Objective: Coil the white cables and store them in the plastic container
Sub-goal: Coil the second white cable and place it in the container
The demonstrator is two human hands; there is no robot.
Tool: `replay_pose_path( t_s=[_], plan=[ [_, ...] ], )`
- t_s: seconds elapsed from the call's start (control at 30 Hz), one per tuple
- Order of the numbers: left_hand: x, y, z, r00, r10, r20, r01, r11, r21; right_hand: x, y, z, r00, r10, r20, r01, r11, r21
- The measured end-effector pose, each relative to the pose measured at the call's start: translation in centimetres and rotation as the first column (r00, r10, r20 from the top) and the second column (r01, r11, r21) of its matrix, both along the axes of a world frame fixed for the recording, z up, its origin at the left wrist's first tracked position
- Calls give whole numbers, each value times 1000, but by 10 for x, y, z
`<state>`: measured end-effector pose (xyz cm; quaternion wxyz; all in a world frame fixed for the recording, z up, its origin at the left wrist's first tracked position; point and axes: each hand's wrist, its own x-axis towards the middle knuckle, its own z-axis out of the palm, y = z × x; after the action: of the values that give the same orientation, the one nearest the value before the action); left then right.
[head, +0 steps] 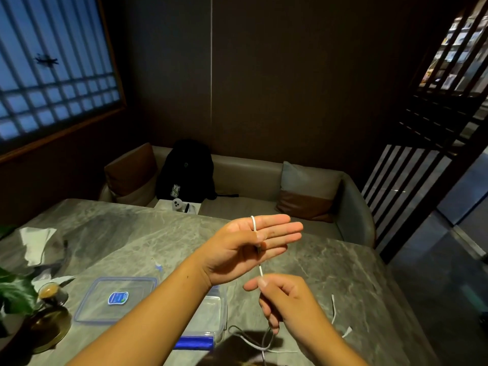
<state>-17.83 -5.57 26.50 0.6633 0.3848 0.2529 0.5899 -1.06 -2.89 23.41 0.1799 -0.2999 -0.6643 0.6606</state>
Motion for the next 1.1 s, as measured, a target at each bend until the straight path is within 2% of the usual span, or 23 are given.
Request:
replay_pose_path(
  t_s=[0.17,0.33,0.53,0.63,0.77,0.9,1.1],
  plan=[
    [-2,5,-6,999,-27,-20,26,999,-31,7,-3,11,1000,15,8,-15,1000,-12],
    [-9,10,-12,1000,13,16,-12,997,-73,14,-12,13,999,51,-17,-52,997,-59],
    [-17,12,-27,999,30,-28,-34,990,-140,21,-16,13,994,81,-76,-90,988,-122],
    [-18,12,-33,997,-11,-75,0,988,-155,24,-9,12,996,32,-89,-37,998,-59],
    [-18,8,-34,980,-114,-164,90,985,-145,31,9,23,997,49,-67,-42,994,99],
    [-17,3,-35,978,-173,-118,156,978,-140,43,33,42,997,-2,-78,18,979,201],
    [-16,-1,-32,975,-211,-71,202,972,-116,55,57,62,996,52,-68,-29,954,298]
  ],
)
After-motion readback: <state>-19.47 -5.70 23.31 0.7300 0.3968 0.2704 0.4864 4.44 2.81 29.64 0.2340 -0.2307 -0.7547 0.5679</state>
